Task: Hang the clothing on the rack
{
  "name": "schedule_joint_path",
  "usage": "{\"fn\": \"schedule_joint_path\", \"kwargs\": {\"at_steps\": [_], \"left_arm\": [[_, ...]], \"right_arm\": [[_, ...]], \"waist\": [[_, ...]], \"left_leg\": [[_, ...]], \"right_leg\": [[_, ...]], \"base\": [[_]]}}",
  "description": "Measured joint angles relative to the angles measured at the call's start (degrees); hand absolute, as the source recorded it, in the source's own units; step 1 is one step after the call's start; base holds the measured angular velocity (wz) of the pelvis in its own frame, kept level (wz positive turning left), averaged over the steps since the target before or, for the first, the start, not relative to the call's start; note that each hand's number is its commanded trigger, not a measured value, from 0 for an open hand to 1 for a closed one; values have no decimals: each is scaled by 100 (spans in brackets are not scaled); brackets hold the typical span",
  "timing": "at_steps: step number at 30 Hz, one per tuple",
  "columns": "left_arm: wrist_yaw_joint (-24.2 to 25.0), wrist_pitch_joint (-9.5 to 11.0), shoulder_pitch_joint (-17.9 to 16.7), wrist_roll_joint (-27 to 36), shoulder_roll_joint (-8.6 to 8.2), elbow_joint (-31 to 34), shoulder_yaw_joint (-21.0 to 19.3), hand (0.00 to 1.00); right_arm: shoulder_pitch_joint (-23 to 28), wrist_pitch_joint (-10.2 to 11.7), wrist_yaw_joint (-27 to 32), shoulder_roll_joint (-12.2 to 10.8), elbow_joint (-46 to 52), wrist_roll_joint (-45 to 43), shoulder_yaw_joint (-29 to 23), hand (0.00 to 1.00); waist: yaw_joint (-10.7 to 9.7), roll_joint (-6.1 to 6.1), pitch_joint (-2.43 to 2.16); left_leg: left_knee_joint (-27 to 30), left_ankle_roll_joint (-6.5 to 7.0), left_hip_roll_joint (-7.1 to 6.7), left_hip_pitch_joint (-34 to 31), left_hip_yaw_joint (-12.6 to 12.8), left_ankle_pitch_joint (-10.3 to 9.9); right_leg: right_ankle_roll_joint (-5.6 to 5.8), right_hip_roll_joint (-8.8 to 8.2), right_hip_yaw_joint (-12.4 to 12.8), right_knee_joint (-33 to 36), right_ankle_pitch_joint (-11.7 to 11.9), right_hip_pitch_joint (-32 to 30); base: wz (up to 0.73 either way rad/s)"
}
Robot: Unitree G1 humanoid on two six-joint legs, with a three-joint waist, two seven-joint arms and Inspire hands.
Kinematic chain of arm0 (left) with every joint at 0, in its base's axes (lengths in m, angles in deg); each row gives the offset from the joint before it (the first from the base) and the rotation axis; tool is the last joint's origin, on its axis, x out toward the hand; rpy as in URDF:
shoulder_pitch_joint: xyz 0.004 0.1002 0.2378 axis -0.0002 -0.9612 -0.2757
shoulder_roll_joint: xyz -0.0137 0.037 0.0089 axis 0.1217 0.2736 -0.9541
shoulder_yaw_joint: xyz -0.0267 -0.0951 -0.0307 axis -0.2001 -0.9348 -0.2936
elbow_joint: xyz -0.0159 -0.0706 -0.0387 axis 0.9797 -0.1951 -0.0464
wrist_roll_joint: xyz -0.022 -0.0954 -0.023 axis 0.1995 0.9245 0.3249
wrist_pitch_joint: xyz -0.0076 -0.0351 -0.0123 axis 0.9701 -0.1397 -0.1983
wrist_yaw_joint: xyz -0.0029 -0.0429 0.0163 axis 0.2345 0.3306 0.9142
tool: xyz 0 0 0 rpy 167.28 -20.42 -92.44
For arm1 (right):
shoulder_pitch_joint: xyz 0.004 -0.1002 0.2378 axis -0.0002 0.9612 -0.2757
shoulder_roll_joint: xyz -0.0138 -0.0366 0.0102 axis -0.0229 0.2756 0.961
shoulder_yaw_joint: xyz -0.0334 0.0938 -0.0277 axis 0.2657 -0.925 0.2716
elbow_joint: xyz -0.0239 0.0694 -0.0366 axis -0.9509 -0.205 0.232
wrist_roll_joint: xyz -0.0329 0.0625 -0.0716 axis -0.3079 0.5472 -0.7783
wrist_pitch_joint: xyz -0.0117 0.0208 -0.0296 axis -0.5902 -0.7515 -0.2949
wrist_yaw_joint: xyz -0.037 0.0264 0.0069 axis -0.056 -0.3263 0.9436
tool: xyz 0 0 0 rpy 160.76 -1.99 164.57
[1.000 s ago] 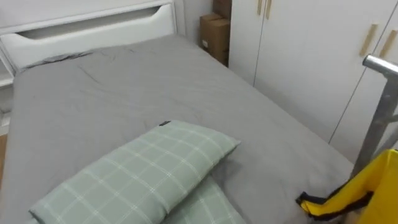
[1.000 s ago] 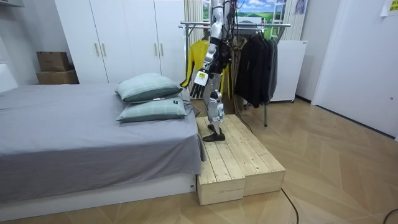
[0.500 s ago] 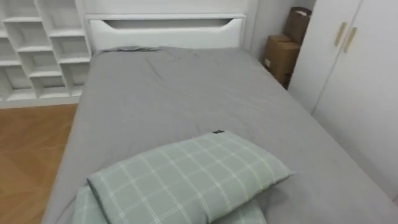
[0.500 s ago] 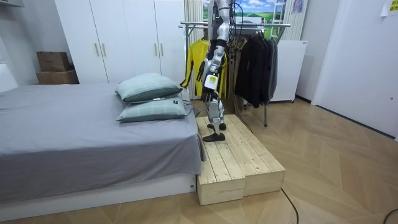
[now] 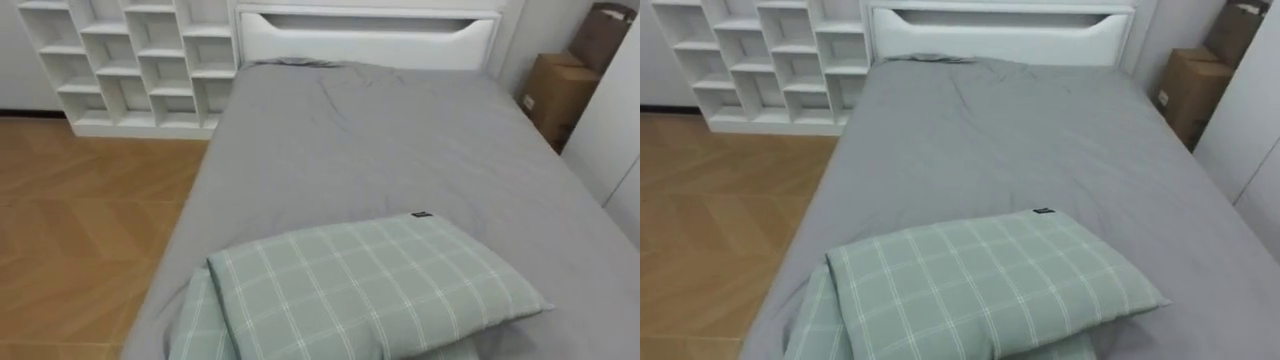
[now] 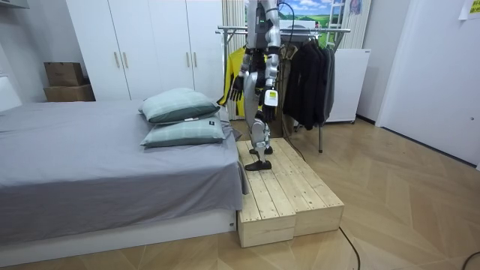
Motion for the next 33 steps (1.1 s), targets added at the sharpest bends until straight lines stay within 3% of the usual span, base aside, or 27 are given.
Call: {"fn": "schedule_joint_path", "kwargs": {"at_steps": [5, 12, 15, 18, 20, 25, 33], "left_arm": [[-23, -125, 131, 3, -1, 8, 54, 0], [-133, -36, 317, 5, -25, 420, 50, 0], [-122, 0, 404, 2, -76, 507, 66, 0], [-115, 60, 416, 3, -96, 511, 83, 0], [-112, 98, 423, 4, -104, 513, 80, 0], [-106, 113, 306, 4, -116, 501, 81, 0], [-117, 116, 231, -236, -110, 444, 6, 0]], "right_arm": [[-80, 4, -101, -1, -34, -41, 318, 0], [-13, 14, -242, 2, -51, 10, 410, 0], [44, 24, -347, 4, -62, 86, 406, 0], [102, 30, -477, 5, -63, 122, 387, 0], [117, 31, -518, 4, -68, 155, 355, 0], [242, 23, -559, 10, -120, 562, 257, 0], [214, 9, -673, 17, -262, 877, 189, 0]], "waist": [[5, -18, -1], [9, -70, -31], [-89, -45, -42], [-141, -54, -55], [-146, -72, -60], [-149, -43, -140], [-132, -28, -108]], "left_leg": [[18, -42, -43, -36, -232, 29], [141, -77, -66, -196, -354, 77], [208, -114, -86, -316, -468, 96], [229, -148, -87, -314, -503, 119], [299, -172, -95, -376, -460, 137], [289, -182, -74, -376, -448, 197], [200, -196, -90, -304, -451, 226]], "right_leg": [[0, 16, -2, -2, -2, 46], [0, 32, -160, -11, -5, 17], [-4, 46, -173, -1, -7, -57], [-52, 63, -184, -3, -54, -47], [-154, 64, -210, -37, -136, -47], [-182, 77, -263, -81, -235, -27], [-202, 84, -152, -108, -242, 23]], "base": [[20], [10], [16], [8], [5], [5], [0]]}}
